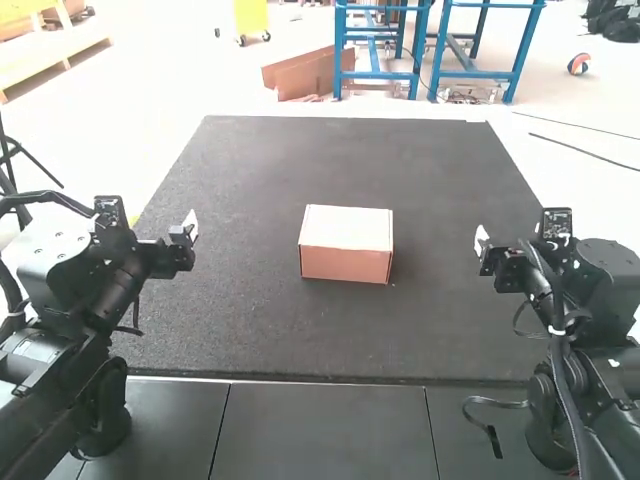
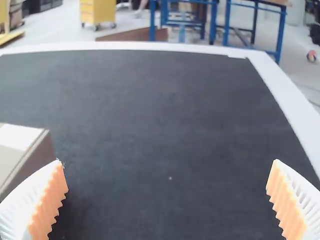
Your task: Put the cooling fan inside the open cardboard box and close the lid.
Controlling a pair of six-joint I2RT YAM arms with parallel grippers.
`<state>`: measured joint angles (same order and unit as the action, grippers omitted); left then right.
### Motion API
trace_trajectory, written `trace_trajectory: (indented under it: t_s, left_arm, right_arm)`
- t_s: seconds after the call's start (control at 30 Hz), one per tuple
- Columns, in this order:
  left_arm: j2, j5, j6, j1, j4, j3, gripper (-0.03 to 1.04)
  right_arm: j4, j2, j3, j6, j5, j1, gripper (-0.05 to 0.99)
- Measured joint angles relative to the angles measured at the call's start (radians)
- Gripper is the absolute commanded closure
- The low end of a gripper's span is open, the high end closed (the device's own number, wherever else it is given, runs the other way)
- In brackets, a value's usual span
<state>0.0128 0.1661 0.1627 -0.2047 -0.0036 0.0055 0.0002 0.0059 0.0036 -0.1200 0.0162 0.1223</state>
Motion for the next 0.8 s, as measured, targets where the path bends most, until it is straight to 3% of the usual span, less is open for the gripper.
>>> trace_trajectory:
  t_s: [0.8]
  left_arm:
    - [0.0, 0.003, 0.003, 0.047, -0.044, 0.0, 0.05]
  right_arm:
    - [-0.002, 0.0, 0.0, 0.007, 0.0, -0.002, 0.02]
